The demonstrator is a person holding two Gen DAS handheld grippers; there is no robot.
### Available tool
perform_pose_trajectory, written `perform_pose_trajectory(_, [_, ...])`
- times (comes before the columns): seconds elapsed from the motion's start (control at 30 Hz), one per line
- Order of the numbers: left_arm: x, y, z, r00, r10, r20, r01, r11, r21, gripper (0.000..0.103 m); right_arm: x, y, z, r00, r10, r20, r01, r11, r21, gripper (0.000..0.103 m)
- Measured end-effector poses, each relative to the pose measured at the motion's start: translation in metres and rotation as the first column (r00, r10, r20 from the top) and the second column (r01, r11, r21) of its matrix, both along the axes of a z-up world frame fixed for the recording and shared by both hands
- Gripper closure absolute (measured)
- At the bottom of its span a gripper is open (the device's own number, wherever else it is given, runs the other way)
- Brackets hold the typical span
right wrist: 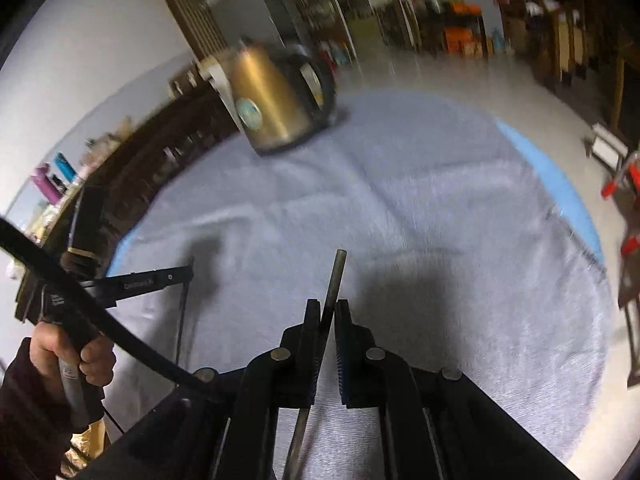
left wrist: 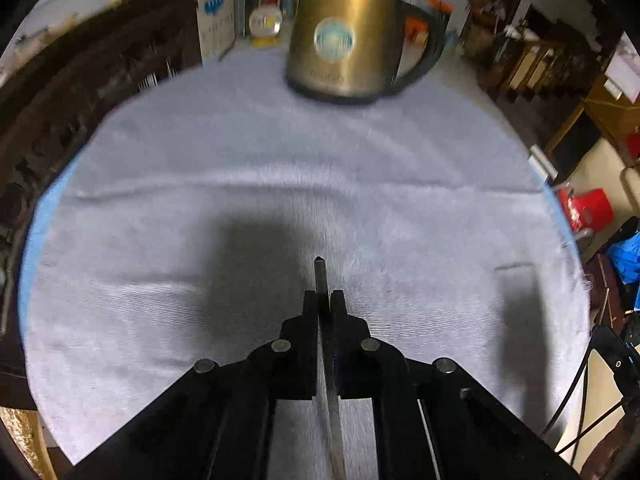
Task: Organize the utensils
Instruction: 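Close the left tool on one dark chopstick while the right tool closes on the other, then lift both held chopsticks and carry both tools over the metal cup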
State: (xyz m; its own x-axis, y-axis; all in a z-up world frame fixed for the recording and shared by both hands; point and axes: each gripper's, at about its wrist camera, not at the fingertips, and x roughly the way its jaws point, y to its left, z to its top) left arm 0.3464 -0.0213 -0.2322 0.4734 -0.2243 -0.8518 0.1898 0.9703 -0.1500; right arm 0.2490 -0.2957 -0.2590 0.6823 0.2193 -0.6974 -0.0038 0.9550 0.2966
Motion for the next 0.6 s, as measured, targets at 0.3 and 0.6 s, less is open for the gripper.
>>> perform_pose_trajectory(0.3, [-0.074,0.042,0.079,0.969,0.037,0.243,-0.021,0.998,-0.066,0.098,-0.073,0.016,0.039,0.962,-0.037,0.269,0.042,0.999,-0.013,0.096])
perform_pose_trajectory(0.6, [-0.135,0.071,0.11,0.915,0.096,0.392,-0.057,0.992,-0.109,0.098,-0.132,0.029,0.061,0.936,-0.065,0.346,0.086,0.995,-0.044,0.097])
